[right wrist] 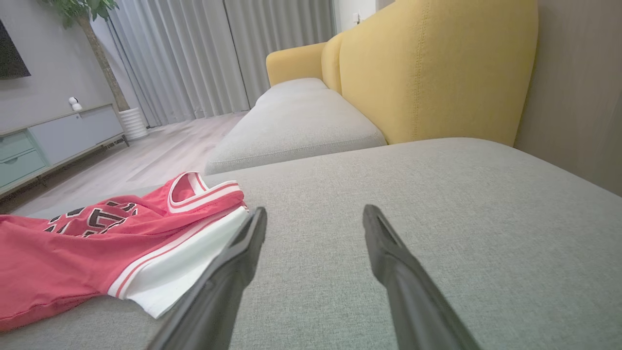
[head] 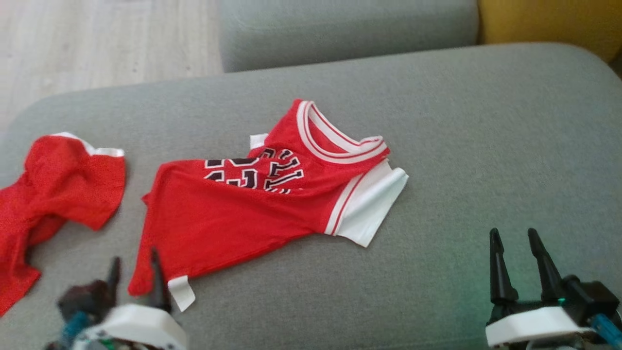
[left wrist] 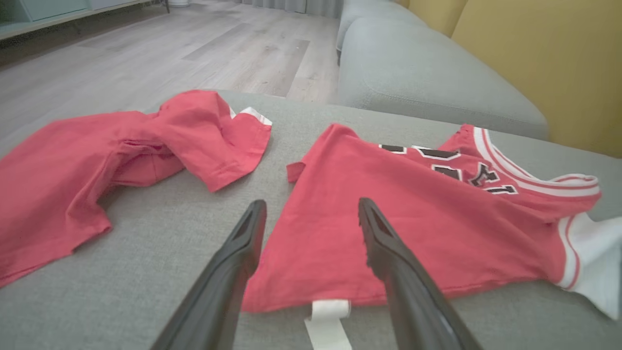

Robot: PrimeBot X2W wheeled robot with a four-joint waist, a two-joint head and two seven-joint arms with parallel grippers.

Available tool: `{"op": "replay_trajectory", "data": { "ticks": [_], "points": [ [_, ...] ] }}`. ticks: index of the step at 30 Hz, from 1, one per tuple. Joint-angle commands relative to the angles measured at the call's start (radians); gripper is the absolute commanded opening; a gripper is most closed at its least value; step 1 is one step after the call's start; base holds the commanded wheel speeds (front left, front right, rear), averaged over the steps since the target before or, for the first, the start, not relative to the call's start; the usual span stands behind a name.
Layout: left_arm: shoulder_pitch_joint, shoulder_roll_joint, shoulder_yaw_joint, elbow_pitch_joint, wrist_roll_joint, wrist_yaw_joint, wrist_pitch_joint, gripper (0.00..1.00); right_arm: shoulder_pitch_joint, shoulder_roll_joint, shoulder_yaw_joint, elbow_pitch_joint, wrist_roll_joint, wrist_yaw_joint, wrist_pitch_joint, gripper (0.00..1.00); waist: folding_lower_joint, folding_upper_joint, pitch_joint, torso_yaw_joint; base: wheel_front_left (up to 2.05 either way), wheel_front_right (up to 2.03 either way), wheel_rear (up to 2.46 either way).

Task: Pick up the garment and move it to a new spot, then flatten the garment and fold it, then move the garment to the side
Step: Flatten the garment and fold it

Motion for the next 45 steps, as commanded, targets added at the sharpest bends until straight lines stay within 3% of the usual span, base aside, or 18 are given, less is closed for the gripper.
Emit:
{"op": "replay_trajectory", "data": {
  "ticks": [1,5,14,21,28,40,41,42,43,45],
  "points": [
    [-0.050,0.003,0.031,-0.030,0.011,-0.008,-0.017,1.00,-0.014,-0.008,0.018,-0.035,-0.008,0.008,-0.011,1.00,0.0000,0.0000,-0.012,0.011,0.00,0.00,0.00],
    [-0.066,-0.060,-0.034,-0.005,0.034,-0.060,-0.041,1.00,-0.011,-0.008,0.025,-0.039,-0.019,0.008,-0.011,1.00,0.0000,0.0000,-0.016,0.010,0.00,0.00,0.00],
    [-0.167,-0.134,-0.146,0.063,0.108,-0.113,-0.033,1.00,-0.006,-0.008,0.084,-0.047,-0.019,0.008,-0.011,1.00,0.0000,0.0000,0.005,-0.056,0.00,0.00,0.00],
    [-0.388,-0.231,-0.313,0.184,0.181,-0.224,0.084,1.00,-0.044,-0.008,0.111,-0.054,-0.010,0.008,-0.011,1.00,0.0000,0.0000,0.065,-0.134,0.00,0.00,0.00],
    [-0.555,-0.333,-0.413,0.440,0.196,-0.336,0.155,1.00,-0.090,-0.008,0.130,-0.054,0.023,0.008,-0.011,1.00,0.0000,0.0000,0.120,-0.242,0.00,0.00,0.00],
    [-0.627,-0.365,-0.439,0.731,0.198,-0.300,0.217,1.00,-0.093,-0.008,0.127,-0.047,0.043,0.008,-0.011,1.00,0.0000,0.0000,0.133,-0.284,0.00,0.00,0.00],
    [-0.632,-0.366,-0.444,0.746,0.201,-0.300,0.220,0.80,-0.093,-0.008,0.126,-0.047,0.044,0.008,-0.011,1.00,0.0000,0.0000,0.133,-0.283,0.00,0.00,0.00],
    [-0.637,-0.367,-0.449,0.761,0.202,-0.301,0.222,0.43,-0.094,-0.008,0.126,-0.047,0.046,0.008,-0.011,1.00,0.0000,0.0000,0.133,-0.282,0.00,0.00,0.00],
    [-0.642,-0.369,-0.455,0.773,0.203,-0.306,0.223,0.00,-0.095,-0.008,0.127,-0.048,0.047,0.008,-0.011,1.00,0.0000,0.0000,0.133,-0.280,0.00,0.00,0.00],
    [-0.649,-0.372,-0.461,0.786,0.195,-0.324,0.219,0.00,-0.096,-0.008,0.128,-0.047,0.049,0.008,-0.011,1.00,0.0000,0.0000,0.131,-0.278,0.00,0.00,0.00]
  ]
}}
